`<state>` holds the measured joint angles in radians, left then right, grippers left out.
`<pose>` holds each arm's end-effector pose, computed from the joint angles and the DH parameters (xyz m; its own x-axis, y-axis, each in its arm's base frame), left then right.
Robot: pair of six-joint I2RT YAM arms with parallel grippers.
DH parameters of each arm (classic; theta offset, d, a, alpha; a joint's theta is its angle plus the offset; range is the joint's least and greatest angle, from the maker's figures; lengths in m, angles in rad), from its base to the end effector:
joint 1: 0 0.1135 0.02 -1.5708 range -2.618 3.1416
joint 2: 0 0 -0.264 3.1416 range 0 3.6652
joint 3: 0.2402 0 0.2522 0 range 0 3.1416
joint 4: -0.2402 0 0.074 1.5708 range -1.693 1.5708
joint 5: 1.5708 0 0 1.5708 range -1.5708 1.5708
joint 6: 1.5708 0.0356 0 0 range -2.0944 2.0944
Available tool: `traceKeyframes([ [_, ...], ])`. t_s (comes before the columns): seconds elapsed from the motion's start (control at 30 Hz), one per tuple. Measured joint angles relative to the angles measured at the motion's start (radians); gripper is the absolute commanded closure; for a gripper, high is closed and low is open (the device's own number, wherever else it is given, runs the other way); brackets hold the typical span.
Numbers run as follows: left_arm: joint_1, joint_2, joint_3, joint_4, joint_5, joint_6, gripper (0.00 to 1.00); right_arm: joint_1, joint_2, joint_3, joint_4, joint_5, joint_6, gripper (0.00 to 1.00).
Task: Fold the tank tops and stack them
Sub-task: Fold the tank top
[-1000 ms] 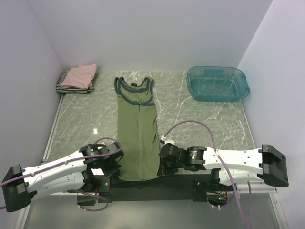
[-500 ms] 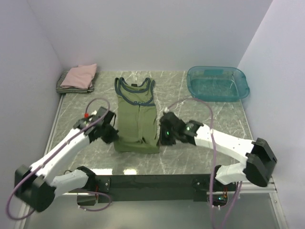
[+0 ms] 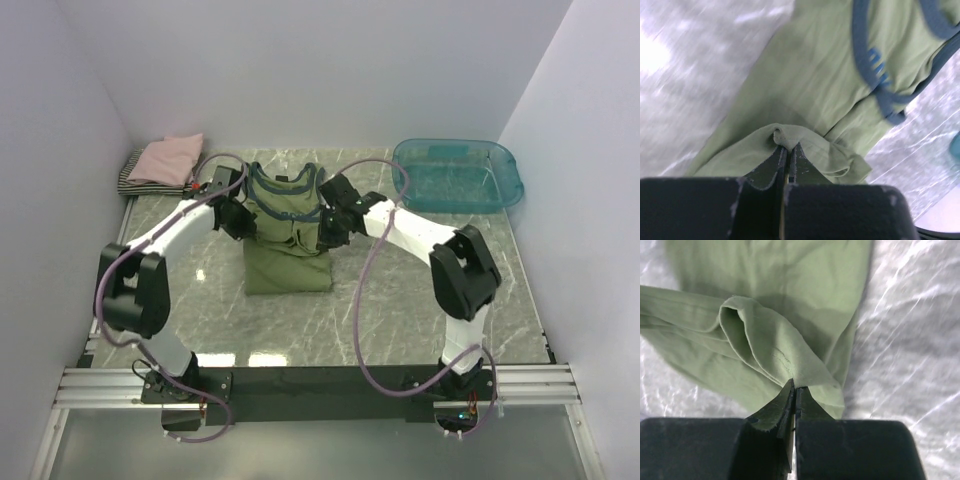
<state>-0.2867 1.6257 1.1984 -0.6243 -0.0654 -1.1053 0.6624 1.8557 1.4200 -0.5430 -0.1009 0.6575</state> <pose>0.3235 -0.0930 0.2351 -0.5982 -0.7533 -0.2734 -0.6315 0.6531 -0.4179 0.3153 0.2505 0.2271 -0.9189 0.0544 -0.3907 -0.1195 0.9055 0.4072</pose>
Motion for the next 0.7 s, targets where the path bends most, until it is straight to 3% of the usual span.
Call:
traceKeyframes([
  [0.3, 0.050, 0.215, 0.145, 0.080, 0.079, 0.051, 0.99, -0.063, 0.157, 0.202, -0.038, -0.018, -0.034, 1.00],
  [0.47, 0.072, 0.242, 0.149, 0.109, 0.118, 0.064, 0.93, -0.092, 0.212, 0.277, -0.037, -0.023, -0.042, 0.92],
  [0.5, 0.077, 0.247, 0.156, 0.112, 0.124, 0.069, 0.88, -0.097, 0.222, 0.280, -0.036, -0.023, -0.041, 0.90],
  [0.63, 0.092, 0.257, 0.179, 0.150, 0.138, 0.076, 0.74, -0.122, 0.253, 0.281, -0.027, -0.029, -0.037, 0.62],
  [0.67, 0.097, 0.257, 0.181, 0.163, 0.143, 0.078, 0.57, -0.128, 0.261, 0.283, -0.024, -0.031, -0.038, 0.59],
  [0.7, 0.101, 0.257, 0.181, 0.177, 0.148, 0.086, 0.51, -0.135, 0.274, 0.289, -0.022, -0.034, -0.041, 0.56],
])
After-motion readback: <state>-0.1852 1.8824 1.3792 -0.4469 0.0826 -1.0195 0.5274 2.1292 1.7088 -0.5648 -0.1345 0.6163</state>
